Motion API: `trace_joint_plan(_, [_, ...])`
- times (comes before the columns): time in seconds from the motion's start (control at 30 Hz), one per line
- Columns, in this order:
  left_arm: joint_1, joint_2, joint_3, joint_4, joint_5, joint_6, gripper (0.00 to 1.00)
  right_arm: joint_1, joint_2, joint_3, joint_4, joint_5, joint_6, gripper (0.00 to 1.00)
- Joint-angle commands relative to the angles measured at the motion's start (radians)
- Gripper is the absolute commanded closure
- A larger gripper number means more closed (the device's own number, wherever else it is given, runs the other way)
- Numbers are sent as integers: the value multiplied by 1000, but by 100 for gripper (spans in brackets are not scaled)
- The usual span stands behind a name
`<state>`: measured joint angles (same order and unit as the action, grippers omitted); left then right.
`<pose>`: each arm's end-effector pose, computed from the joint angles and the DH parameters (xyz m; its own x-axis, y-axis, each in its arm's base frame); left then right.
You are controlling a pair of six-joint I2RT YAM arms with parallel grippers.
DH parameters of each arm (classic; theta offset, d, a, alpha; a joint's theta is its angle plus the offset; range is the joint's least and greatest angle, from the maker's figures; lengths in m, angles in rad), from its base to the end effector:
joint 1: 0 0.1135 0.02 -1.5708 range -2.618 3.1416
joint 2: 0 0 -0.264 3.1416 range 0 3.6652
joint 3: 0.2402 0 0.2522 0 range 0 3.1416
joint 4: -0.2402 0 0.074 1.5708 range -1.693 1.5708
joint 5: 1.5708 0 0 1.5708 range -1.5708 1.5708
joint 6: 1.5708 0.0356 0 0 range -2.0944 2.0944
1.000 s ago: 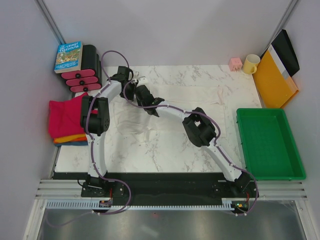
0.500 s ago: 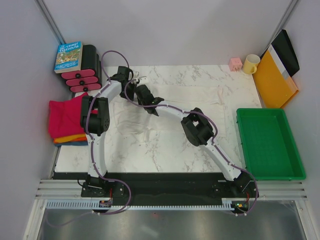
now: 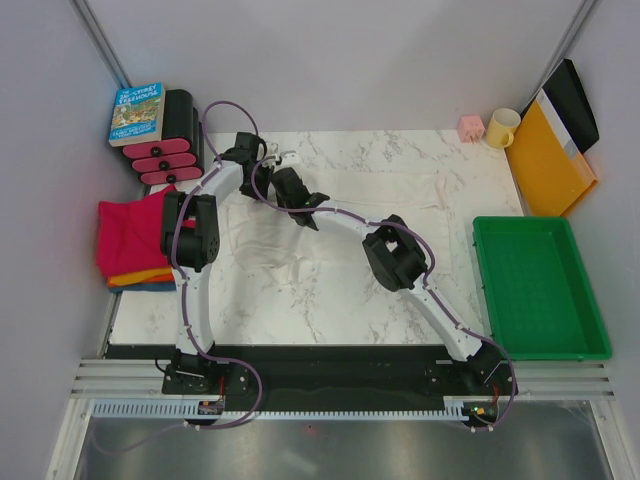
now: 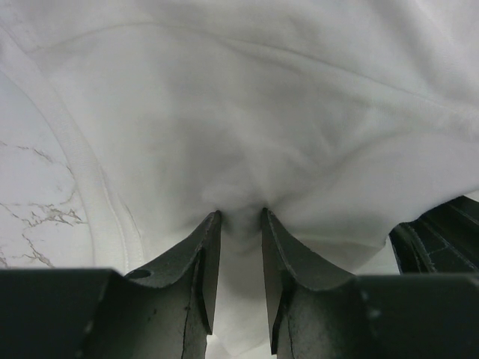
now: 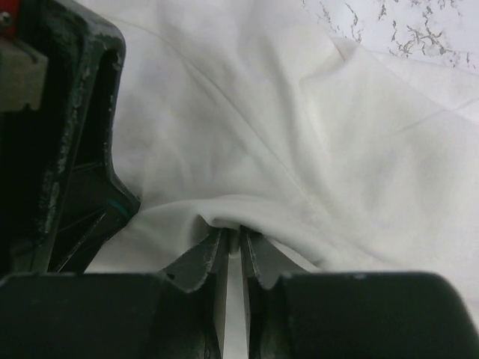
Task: Fold and stack the t-shirts
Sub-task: Fold the flattened tshirt in 1/3 of the way
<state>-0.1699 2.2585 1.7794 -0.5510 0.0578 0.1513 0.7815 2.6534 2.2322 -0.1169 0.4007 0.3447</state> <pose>0.4816 -0.0847 0.1639 -0.8055 0.2909 -0.5163 0.3232 0.9459 0.0286 0.4307 0.4078 0.1372 -0.4812 -0.0392 -0.8757 -0.2637 0.9592 0.1020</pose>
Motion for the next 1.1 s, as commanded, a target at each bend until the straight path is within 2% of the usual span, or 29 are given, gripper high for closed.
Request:
trace_joint_plan(0.0, [-2,35,-8,-36,8,33,66,-4,-15,29,17,9,13,85])
trace_joint_plan(0.13, [-2,41,-2,-36,8,31,66,-4,-62,-34,28,16,13,88])
trace_joint_plan(0.3, [-2,42,3,-36,10,27,66,1,-147,-123,48,35,11,100])
trace_joint_plan(0.7, [-2,39,0,-36,11,25,66,24,-311,-321,69,44,30,100])
trace_joint_plan(1.07, [-2,35,-1,-38,13,27,66,104,-450,-557,74,24,56,100])
